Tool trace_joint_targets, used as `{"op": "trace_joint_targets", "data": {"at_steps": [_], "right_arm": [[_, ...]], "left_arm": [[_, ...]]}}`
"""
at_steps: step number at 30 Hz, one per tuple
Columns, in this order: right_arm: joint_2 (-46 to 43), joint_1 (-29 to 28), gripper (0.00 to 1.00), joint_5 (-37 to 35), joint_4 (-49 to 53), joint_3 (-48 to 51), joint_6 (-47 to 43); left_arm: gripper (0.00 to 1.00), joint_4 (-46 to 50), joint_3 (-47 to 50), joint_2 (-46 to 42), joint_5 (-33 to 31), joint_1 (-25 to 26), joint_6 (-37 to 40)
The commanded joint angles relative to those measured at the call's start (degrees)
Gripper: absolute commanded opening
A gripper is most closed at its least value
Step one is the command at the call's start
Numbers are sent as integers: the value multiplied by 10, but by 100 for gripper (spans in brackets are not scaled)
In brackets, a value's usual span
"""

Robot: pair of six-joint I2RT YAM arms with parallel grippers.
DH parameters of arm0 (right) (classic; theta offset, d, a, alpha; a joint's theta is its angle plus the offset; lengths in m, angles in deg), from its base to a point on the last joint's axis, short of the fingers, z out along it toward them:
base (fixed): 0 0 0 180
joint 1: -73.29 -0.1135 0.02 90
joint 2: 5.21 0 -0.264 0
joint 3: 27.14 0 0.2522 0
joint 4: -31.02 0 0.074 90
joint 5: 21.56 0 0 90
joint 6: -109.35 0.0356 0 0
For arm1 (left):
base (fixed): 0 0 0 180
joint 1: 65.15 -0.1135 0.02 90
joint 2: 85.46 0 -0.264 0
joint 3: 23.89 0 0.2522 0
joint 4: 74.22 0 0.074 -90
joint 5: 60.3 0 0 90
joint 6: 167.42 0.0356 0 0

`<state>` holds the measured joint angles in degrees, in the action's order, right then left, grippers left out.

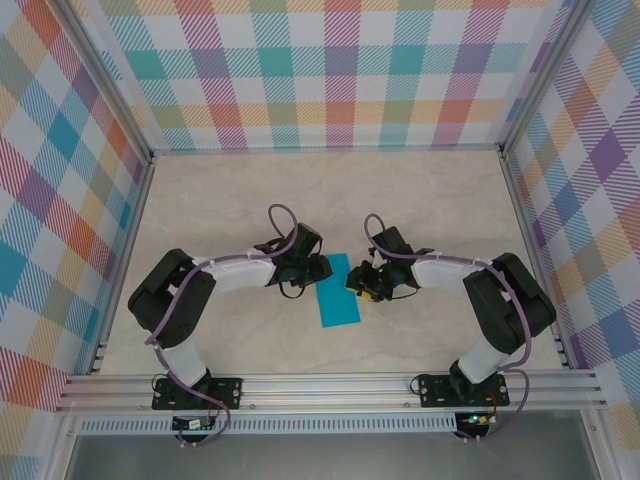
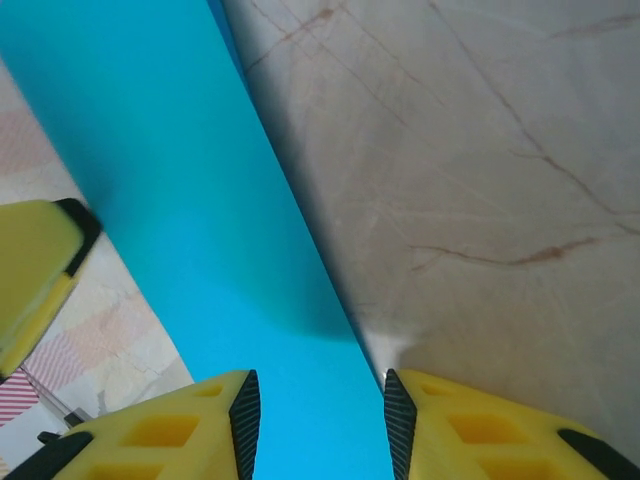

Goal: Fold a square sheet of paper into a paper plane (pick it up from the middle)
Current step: Third fold the triangle at the center of the table.

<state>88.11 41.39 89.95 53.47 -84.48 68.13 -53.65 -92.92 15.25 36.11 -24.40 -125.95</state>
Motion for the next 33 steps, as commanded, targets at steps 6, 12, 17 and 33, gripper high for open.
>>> {"op": "trace_joint_targets", "data": {"at_steps": [6, 12, 17, 33], "right_arm": [[15, 2, 41, 17, -4, -5, -15], [18, 1, 41, 49, -31, 3, -5], [14, 1, 41, 75, -59, 9, 3], [23, 1, 45, -4, 29, -29, -45]], "left_arm": [[35, -20, 4, 36, -3, -4, -3], [34, -35, 35, 31, 0, -4, -15], [34, -43, 50, 24, 2, -3, -21], [34, -41, 61, 5, -1, -3, -21]]}}
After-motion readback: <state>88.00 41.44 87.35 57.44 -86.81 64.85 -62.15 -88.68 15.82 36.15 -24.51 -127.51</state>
